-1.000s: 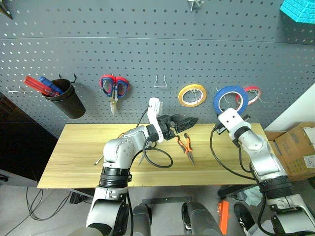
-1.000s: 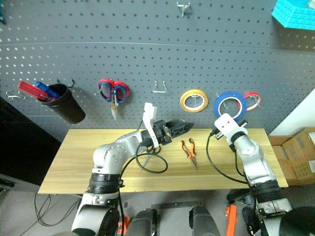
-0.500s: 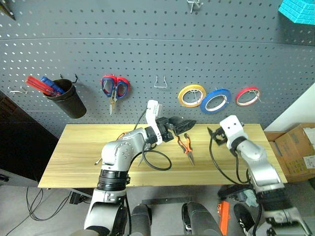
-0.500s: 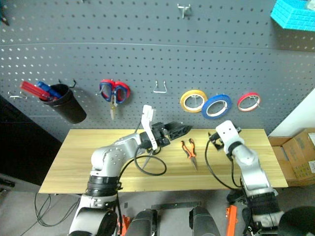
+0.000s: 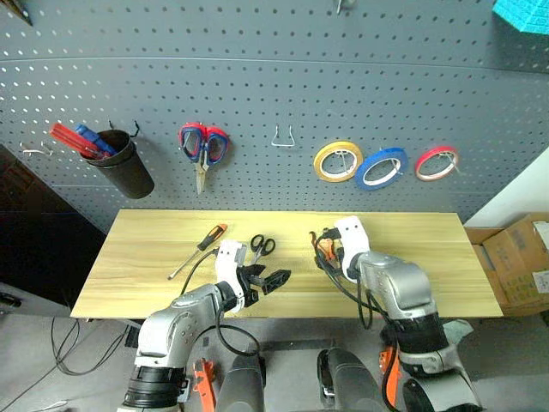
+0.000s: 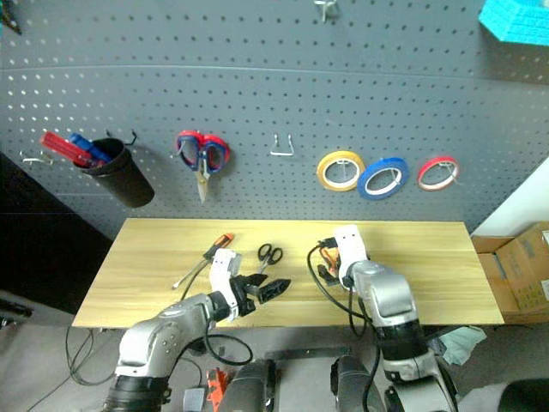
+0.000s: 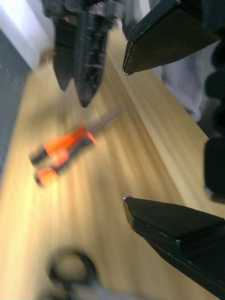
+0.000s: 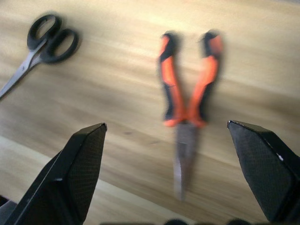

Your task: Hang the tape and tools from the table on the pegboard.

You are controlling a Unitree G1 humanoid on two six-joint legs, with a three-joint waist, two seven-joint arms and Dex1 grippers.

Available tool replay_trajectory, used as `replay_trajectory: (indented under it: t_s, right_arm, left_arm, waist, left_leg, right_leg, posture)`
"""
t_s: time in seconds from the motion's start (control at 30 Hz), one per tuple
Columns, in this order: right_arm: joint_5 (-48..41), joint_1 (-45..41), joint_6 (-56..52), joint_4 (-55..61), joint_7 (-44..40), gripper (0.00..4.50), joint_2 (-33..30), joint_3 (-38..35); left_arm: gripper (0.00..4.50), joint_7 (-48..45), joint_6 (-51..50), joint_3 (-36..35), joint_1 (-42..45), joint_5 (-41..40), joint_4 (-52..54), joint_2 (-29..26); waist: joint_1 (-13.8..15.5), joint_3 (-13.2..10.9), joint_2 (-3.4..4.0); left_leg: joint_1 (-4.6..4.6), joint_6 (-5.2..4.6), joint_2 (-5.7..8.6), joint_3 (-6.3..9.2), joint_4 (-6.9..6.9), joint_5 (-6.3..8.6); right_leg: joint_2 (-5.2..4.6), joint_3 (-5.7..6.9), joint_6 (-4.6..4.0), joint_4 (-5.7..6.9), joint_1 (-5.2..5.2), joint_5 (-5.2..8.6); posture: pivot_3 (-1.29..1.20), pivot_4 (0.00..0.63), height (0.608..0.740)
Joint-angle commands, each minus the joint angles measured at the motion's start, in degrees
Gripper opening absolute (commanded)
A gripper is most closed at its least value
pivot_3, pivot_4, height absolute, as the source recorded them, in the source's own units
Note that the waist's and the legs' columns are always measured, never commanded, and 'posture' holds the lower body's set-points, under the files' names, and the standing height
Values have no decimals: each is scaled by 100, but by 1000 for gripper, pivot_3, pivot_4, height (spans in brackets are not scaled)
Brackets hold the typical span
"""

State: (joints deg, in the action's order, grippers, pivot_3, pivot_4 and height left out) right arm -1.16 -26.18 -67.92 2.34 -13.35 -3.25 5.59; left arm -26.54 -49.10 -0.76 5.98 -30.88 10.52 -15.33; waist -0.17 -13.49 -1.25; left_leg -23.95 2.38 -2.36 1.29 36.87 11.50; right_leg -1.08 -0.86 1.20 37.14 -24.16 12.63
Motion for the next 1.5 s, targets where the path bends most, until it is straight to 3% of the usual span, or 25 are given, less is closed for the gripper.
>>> replay_trajectory:
  t_s: [0.03,0.27,0.67,1.13,1.5]
  right_arm:
    - [-31,-363,-12,-530,168,4476,68,-116]
    - [179,-645,689,-1937,251,4476,-282,139]
    - [94,-981,727,-2817,428,4476,173,-50]
    - [17,-1063,-340,-2239,422,4476,563,-20]
    - [86,-1652,727,-3885,1022,4476,760,-518]
  left_arm:
    - [4500,141,81,-30,-81,-13,474,33]
    - [4500,423,-53,-53,-248,-94,875,102]
    - [4500,522,-364,26,-422,-413,1338,282]
    - [4500,498,-346,-115,-329,-529,1245,87]
    - [4500,500,-434,-89,-320,-600,1312,68]
  waist:
    - [16,-33,10]
    - [22,-133,-10]
    - [0,-237,-49]
    - [18,-264,-58]
    - [7,-265,-58]
  left_leg:
    - [-4,0,4,-5,0,0]
    - [-34,-18,16,-18,-33,12]
    - [8,-18,-5,-8,-75,12]
    - [0,-11,-21,5,-116,16]
    - [3,-8,-24,6,-116,19]
  right_leg:
    - [0,-1,0,-2,0,0]
    - [0,-2,44,-14,-22,27]
    - [14,5,8,-11,-13,56]
    - [28,11,-11,-17,-24,75]
    - [29,19,-36,-20,-25,92]
  posture:
    - [74,289,740]
    - [116,322,740]
    - [135,345,740]
    - [134,327,740]
    - [141,328,740]
